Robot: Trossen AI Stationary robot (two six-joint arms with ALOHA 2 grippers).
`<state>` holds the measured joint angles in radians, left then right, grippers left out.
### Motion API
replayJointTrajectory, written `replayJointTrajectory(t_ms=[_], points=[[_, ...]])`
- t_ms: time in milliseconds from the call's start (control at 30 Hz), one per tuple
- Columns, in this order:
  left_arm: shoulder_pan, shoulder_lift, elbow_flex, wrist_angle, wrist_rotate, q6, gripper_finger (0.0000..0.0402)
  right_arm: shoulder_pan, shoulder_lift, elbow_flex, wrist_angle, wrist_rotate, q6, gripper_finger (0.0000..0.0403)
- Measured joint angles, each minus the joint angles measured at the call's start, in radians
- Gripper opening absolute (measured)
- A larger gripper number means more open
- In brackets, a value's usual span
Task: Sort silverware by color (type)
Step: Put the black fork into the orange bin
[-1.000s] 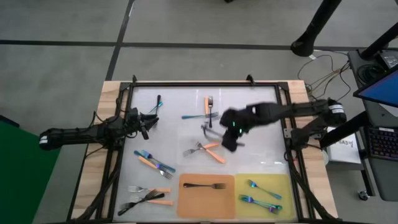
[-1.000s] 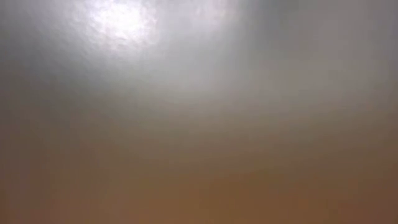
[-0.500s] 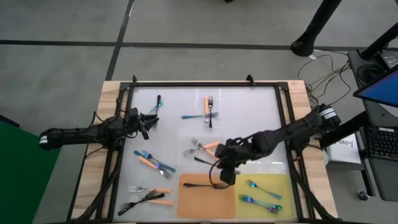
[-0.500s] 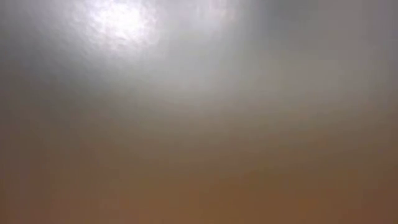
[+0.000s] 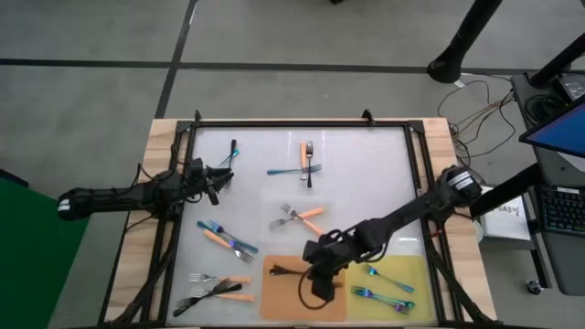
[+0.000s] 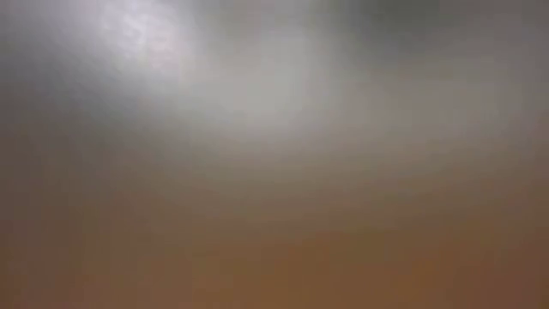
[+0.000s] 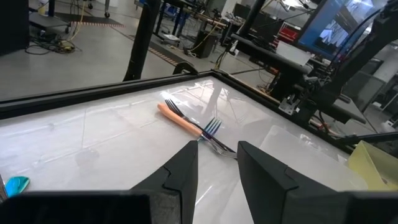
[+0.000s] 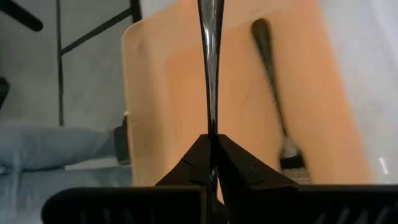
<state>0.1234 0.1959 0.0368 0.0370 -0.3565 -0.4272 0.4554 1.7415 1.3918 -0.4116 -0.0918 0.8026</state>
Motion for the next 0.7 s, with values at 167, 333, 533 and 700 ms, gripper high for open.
replayJointTrajectory(t_ms=[167,333,533,700], points=[[0.000,0.000,0.000,0.000,0.000,0.000,0.0096,0.009,0.033,0.018,-0.002,-0.021,0.007,0.0010],[0.000,0.002,0.000,0.000,0.000,0.000,0.0096,0.012,0.043,0.026,-0.002,-0.023,0.006,0.0027],[0.000,0.003,0.000,0.000,0.000,0.000,0.0096,0.011,0.029,0.026,-0.004,-0.097,-0.033,0.0065],[0.000,0.003,0.000,0.000,0.000,0.000,0.0096,0.012,0.007,0.027,-0.103,-0.100,-0.055,0.0090]])
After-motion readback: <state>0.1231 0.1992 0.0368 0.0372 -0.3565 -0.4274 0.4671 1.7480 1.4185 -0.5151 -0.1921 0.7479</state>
